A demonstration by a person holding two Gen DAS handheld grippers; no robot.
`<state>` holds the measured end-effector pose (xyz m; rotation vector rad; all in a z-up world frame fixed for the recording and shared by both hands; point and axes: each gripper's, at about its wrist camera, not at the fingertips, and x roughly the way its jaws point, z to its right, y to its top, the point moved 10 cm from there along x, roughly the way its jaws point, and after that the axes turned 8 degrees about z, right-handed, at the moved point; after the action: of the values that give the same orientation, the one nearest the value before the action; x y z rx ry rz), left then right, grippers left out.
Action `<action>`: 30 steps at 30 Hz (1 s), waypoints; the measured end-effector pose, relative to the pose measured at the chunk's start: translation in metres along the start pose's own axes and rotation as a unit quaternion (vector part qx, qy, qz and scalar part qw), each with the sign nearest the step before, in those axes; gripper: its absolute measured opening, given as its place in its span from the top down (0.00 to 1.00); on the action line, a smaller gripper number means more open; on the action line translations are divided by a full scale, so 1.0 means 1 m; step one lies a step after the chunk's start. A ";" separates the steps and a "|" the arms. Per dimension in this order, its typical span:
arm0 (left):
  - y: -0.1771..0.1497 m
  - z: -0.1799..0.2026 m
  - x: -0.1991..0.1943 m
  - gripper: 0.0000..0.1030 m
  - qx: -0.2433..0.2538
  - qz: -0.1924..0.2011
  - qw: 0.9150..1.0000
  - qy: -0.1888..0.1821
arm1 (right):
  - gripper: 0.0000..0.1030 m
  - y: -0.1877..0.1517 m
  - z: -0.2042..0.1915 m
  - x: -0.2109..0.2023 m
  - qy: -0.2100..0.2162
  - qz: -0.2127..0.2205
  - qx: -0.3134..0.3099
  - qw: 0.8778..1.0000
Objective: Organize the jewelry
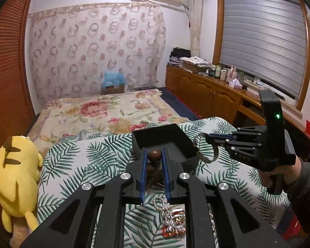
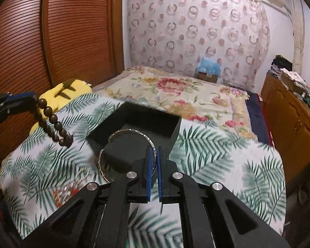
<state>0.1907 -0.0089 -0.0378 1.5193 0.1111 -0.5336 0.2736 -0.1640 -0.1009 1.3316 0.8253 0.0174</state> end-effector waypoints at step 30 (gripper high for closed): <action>0.033 0.015 0.071 0.88 0.011 -0.012 1.000 -0.002 | 0.88 -0.007 0.005 0.027 0.023 -0.023 0.005 0.999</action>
<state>0.2623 -0.0437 -0.0338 1.5398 0.1217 -0.5588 0.2932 -0.1579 -0.1211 1.3244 0.8961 0.0081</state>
